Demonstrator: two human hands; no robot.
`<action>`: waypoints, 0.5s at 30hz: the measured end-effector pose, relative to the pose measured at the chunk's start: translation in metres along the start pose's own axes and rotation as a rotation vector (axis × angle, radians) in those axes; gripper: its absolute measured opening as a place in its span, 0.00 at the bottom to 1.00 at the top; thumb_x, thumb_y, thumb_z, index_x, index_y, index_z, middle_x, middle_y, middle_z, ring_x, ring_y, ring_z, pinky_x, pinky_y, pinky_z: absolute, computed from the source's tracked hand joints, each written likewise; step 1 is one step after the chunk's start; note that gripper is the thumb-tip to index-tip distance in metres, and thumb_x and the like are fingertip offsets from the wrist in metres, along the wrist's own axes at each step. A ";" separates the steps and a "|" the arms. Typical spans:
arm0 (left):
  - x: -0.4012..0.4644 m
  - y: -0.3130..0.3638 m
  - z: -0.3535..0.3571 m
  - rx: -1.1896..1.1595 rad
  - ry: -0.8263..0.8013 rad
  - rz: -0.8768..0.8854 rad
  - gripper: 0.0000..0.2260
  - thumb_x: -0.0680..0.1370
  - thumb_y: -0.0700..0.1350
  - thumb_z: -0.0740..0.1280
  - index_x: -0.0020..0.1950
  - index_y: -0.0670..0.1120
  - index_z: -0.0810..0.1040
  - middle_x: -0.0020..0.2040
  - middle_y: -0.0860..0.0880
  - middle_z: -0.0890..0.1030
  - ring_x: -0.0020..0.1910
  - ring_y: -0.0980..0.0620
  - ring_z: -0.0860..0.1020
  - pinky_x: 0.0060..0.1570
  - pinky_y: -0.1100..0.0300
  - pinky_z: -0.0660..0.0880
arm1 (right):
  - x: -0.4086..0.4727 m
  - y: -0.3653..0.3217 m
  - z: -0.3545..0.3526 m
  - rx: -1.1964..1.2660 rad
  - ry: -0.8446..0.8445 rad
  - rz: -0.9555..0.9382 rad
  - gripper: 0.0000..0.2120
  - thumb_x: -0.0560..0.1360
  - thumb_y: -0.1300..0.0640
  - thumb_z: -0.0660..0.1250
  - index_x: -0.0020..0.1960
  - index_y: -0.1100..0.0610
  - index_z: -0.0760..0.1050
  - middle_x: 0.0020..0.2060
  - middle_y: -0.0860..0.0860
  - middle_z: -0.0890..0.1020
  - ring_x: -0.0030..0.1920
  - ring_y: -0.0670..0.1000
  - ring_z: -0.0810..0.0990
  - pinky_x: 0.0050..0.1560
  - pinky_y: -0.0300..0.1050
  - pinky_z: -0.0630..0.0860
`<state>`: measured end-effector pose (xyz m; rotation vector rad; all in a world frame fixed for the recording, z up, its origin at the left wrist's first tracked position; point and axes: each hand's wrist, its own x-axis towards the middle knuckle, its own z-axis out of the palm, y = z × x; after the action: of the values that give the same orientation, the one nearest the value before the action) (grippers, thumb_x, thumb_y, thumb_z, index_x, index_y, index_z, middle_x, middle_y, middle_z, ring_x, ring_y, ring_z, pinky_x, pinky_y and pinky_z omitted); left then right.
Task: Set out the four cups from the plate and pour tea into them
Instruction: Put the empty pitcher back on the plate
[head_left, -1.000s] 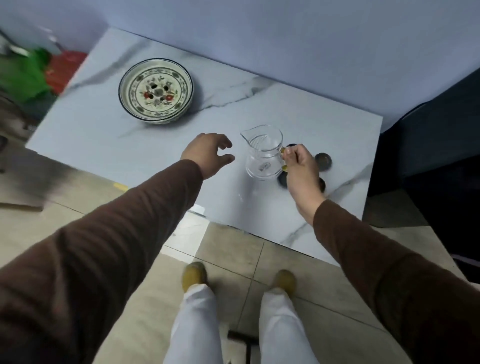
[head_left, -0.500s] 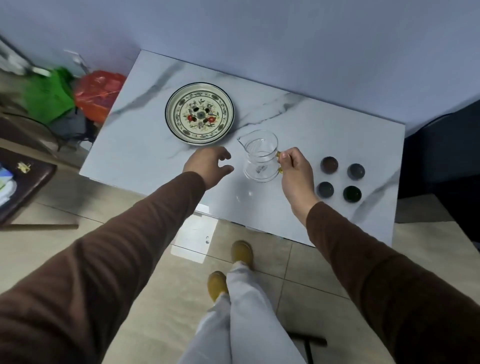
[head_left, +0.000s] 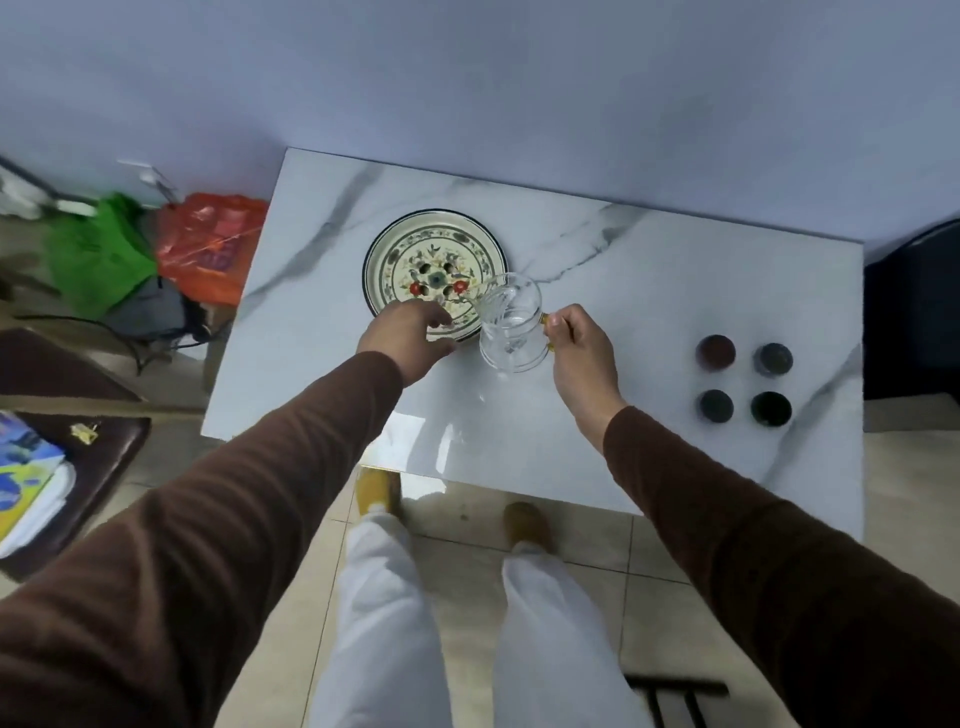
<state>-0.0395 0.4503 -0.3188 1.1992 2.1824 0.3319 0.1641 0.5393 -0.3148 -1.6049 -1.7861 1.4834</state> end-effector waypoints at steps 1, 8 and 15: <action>0.006 -0.009 -0.005 -0.001 -0.008 0.013 0.15 0.73 0.51 0.71 0.58 0.50 0.80 0.57 0.48 0.81 0.59 0.45 0.76 0.59 0.51 0.73 | 0.002 -0.004 0.010 -0.010 0.006 -0.001 0.12 0.82 0.52 0.57 0.45 0.58 0.71 0.37 0.49 0.75 0.38 0.49 0.71 0.40 0.46 0.68; 0.062 -0.076 -0.036 -0.005 -0.079 0.110 0.17 0.72 0.52 0.73 0.60 0.51 0.79 0.59 0.49 0.80 0.61 0.47 0.74 0.60 0.52 0.72 | 0.034 -0.025 0.088 0.037 0.094 0.085 0.11 0.81 0.53 0.57 0.41 0.54 0.69 0.36 0.47 0.73 0.38 0.48 0.70 0.39 0.44 0.67; 0.114 -0.118 -0.033 0.070 -0.108 0.129 0.16 0.73 0.50 0.71 0.60 0.52 0.78 0.59 0.47 0.80 0.63 0.46 0.71 0.60 0.53 0.71 | 0.091 -0.016 0.140 0.142 0.104 0.171 0.11 0.79 0.59 0.58 0.38 0.51 0.68 0.36 0.49 0.72 0.34 0.47 0.66 0.33 0.40 0.64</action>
<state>-0.1846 0.4817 -0.3958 1.3682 2.0441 0.2400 0.0170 0.5551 -0.3947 -1.7644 -1.4853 1.5316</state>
